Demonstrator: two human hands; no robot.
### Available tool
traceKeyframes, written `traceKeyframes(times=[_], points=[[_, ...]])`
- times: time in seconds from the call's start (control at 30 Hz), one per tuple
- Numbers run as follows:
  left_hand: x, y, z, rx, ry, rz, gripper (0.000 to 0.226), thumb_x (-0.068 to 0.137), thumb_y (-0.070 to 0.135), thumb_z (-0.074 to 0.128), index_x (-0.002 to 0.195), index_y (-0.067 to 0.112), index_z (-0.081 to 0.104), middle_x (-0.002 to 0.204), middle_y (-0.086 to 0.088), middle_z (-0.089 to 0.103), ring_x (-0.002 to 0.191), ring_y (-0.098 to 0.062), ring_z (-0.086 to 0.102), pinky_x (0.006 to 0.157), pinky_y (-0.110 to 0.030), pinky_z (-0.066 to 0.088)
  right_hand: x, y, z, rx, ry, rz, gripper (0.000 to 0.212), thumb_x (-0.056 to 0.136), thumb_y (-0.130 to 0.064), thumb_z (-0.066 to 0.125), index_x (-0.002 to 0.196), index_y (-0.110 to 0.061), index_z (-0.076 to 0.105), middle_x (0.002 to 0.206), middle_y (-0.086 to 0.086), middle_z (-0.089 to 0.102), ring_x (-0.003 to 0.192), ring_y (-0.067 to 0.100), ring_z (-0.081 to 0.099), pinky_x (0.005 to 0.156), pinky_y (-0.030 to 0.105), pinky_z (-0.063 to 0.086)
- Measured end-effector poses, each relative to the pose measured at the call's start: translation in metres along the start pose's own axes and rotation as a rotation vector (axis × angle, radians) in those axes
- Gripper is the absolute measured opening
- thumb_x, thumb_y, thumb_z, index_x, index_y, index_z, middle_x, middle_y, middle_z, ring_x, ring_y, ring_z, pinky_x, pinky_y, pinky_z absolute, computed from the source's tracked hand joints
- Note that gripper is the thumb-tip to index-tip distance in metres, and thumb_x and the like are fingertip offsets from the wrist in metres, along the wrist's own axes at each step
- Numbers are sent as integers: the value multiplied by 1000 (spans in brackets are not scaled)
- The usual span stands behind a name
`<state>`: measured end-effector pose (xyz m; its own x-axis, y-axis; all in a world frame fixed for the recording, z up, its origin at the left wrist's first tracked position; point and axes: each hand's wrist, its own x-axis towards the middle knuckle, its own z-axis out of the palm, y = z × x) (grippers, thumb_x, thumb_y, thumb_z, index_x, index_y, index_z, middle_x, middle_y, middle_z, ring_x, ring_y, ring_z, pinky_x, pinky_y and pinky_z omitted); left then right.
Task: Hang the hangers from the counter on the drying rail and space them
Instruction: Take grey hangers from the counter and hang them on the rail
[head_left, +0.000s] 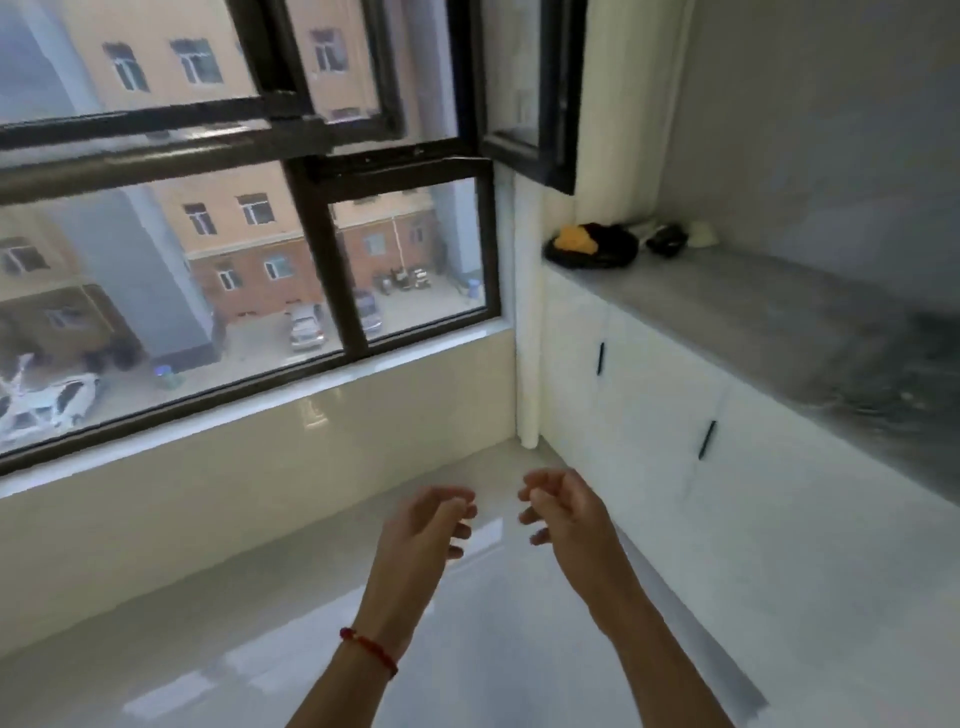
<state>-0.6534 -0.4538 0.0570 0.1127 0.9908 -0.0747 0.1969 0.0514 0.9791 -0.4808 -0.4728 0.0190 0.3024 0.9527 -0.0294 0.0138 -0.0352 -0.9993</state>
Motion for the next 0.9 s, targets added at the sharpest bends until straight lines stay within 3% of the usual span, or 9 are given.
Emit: traceKeyframes(times=[0.2, 0.5, 0.7, 0.83, 0.9], points=[[48, 39, 147, 56, -310, 67, 17, 99, 14, 58, 100, 18, 75, 95, -1, 77, 90, -22, 73, 83, -41, 61, 28, 7, -146, -17, 377, 30, 15, 96, -20, 56, 103, -30, 65, 95, -4, 71, 91, 19, 68, 82, 39, 55], [154, 55, 298, -9, -528, 1, 18, 97, 12, 58, 99, 14, 76, 97, -6, 78, 94, -29, 72, 83, -43, 60, 115, 39, -300, -148, 784, 209, 24, 94, -21, 56, 115, -23, 66, 105, -3, 69, 96, 18, 69, 91, 45, 57], [227, 59, 360, 38, -627, -13, 21, 99, 9, 54, 99, 13, 75, 97, -7, 78, 90, -27, 72, 80, -40, 60, 204, 60, -367, -65, 871, 400, 33, 94, -16, 54, 125, -7, 58, 79, 4, 65, 67, 23, 66, 63, 38, 61], [255, 62, 387, 67, -602, -34, 22, 99, 9, 53, 97, 15, 75, 94, -6, 78, 86, -25, 71, 75, -37, 59, 245, 80, -397, 80, 894, 533, 10, 96, -20, 53, 97, -11, 55, 63, 3, 62, 46, 18, 62, 51, 32, 55], [265, 63, 400, 75, -566, -46, 23, 98, 9, 54, 96, 16, 75, 93, -5, 78, 84, -24, 71, 72, -35, 59, 257, 89, -403, 131, 902, 556, 10, 94, -15, 52, 88, -7, 55, 60, 3, 61, 39, 19, 59, 48, 28, 49]])
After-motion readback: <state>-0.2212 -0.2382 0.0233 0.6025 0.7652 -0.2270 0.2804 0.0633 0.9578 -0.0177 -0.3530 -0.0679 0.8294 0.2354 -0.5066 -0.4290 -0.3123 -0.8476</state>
